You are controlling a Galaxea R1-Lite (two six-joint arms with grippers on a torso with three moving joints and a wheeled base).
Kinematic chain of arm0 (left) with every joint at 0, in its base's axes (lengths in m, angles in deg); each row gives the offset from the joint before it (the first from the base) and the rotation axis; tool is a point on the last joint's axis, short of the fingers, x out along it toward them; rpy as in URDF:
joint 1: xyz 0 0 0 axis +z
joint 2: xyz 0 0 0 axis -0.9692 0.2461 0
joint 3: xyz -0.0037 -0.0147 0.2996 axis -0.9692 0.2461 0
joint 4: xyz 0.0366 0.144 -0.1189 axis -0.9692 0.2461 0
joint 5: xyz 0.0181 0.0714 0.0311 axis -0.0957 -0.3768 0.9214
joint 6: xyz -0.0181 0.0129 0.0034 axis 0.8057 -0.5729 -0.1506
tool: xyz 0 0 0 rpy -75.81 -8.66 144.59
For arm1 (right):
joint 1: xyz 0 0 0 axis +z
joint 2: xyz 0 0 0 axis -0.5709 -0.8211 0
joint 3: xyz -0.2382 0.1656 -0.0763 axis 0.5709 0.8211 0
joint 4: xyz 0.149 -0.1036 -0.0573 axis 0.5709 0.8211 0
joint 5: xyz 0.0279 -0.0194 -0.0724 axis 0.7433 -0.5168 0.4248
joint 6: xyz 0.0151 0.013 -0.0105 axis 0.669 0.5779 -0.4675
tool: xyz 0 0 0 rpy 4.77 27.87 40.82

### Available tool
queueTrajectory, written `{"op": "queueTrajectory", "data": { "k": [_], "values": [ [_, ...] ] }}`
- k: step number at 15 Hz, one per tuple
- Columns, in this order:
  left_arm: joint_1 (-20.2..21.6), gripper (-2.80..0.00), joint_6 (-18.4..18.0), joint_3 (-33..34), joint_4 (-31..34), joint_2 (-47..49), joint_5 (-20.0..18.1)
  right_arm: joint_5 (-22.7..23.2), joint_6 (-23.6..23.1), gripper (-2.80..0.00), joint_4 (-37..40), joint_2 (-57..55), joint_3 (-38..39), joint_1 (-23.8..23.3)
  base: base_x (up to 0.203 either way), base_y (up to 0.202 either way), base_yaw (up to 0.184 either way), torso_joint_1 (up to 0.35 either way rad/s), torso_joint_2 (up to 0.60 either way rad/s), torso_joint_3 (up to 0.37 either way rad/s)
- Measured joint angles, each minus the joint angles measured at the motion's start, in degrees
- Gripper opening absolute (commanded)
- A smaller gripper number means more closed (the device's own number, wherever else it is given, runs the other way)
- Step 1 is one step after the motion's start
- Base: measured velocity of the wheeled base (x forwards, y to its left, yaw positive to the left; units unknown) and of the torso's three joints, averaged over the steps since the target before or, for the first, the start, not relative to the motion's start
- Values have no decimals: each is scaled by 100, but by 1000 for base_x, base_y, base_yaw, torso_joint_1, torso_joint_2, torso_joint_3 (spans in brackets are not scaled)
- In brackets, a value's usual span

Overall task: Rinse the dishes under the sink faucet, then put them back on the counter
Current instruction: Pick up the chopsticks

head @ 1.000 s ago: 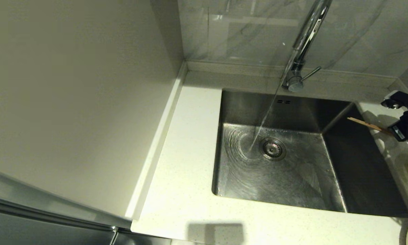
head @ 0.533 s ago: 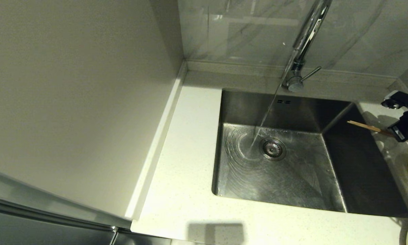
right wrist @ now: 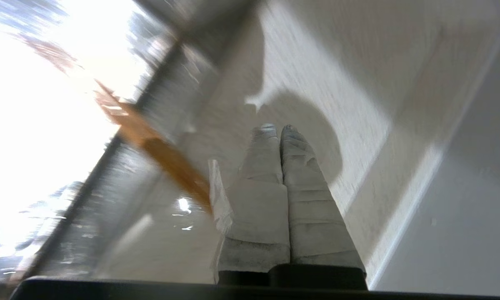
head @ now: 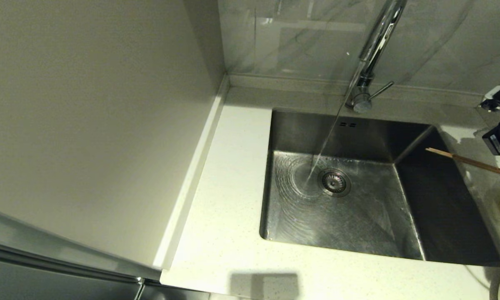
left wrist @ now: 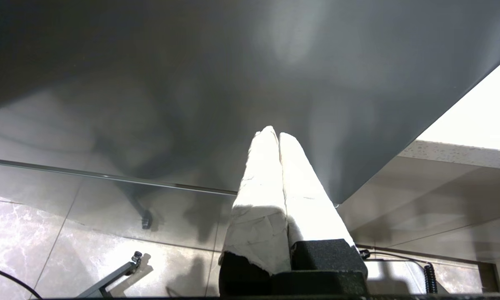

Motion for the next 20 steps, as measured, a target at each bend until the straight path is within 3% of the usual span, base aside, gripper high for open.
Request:
{"op": "queueTrajectory", "data": {
  "k": [3, 4, 7, 10, 13, 16, 17, 20],
  "values": [
    [0, -280, -1, 0, 0, 0, 0, 844, -544, -280, -24, 449, 534, -1, 0, 0, 0, 0, 0, 0],
    [0, -280, 0, 0, 0, 0, 0, 777, -801, -280, 103, 546, 618, 23, 0, 0, 0, 0, 0, 0],
    [0, -280, 0, 0, 0, 0, -1, 84, -899, -280, 792, 736, 664, 201, 0, 0, 0, 0, 0, 0],
    [0, -280, 0, 0, 0, 0, 0, 291, -1362, -280, 597, 818, 761, 209, 0, 0, 0, 0, 0, 0],
    [0, -280, 0, 0, 0, 0, -1, 968, -2449, -280, -237, 776, 1032, -28, 0, 0, 0, 0, 0, 0],
    [0, -280, 0, 0, 1, 0, 2, 1802, -3648, -280, -476, 547, 1119, -341, 0, 0, 0, 0, 0, 0],
    [0, -280, 0, 0, 0, 0, 0, 1837, -3759, 0, -528, 461, 1091, -382, 0, 0, 0, 0, 0, 0],
    [0, -280, 1, 0, 1, 0, 0, 2008, -3791, 0, -814, 218, 950, -447, 0, 0, 0, 0, 0, 0]
  ]
}}
